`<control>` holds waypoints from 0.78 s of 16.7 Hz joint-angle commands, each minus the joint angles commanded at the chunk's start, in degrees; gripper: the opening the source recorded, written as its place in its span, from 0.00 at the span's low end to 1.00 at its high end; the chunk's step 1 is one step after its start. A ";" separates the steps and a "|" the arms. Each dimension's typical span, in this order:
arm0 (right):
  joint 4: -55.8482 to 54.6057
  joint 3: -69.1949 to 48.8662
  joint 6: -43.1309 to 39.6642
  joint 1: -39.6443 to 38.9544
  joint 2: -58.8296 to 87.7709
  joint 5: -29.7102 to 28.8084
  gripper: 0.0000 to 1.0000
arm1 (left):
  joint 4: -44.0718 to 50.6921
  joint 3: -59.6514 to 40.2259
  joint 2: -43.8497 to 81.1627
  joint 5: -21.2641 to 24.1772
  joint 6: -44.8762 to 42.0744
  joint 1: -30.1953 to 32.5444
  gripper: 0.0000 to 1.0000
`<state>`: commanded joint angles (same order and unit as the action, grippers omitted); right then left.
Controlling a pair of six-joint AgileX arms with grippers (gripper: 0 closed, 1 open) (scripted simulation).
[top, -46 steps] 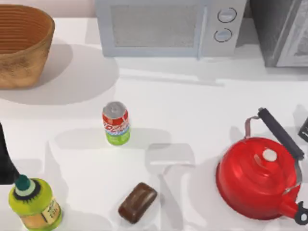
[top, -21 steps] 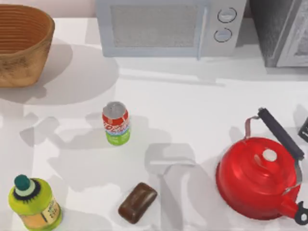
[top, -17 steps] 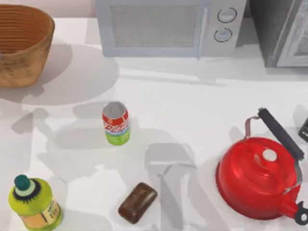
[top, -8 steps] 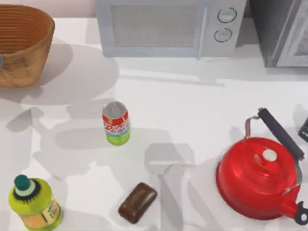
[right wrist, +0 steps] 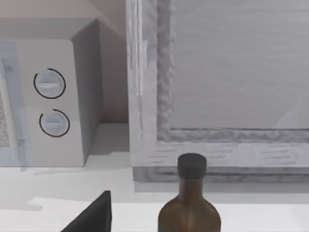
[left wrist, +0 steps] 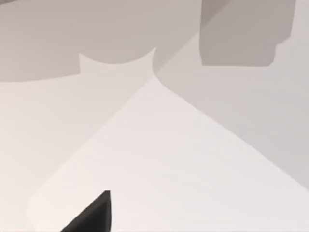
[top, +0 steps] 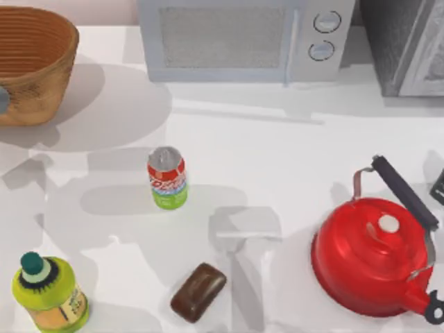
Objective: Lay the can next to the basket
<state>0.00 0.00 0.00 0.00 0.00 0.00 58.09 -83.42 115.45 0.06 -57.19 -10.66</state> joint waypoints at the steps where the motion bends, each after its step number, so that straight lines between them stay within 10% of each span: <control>1: 0.00 0.00 0.00 0.00 0.00 0.00 1.00 | 0.00 0.00 0.00 0.00 0.00 0.00 1.00; 13: 0.00 0.00 0.00 0.00 0.00 0.00 1.00 | 0.00 0.00 0.00 0.00 0.00 0.00 0.17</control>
<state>0.00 0.00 0.00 0.00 0.00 0.00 58.09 -83.42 115.45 0.06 -57.19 -10.66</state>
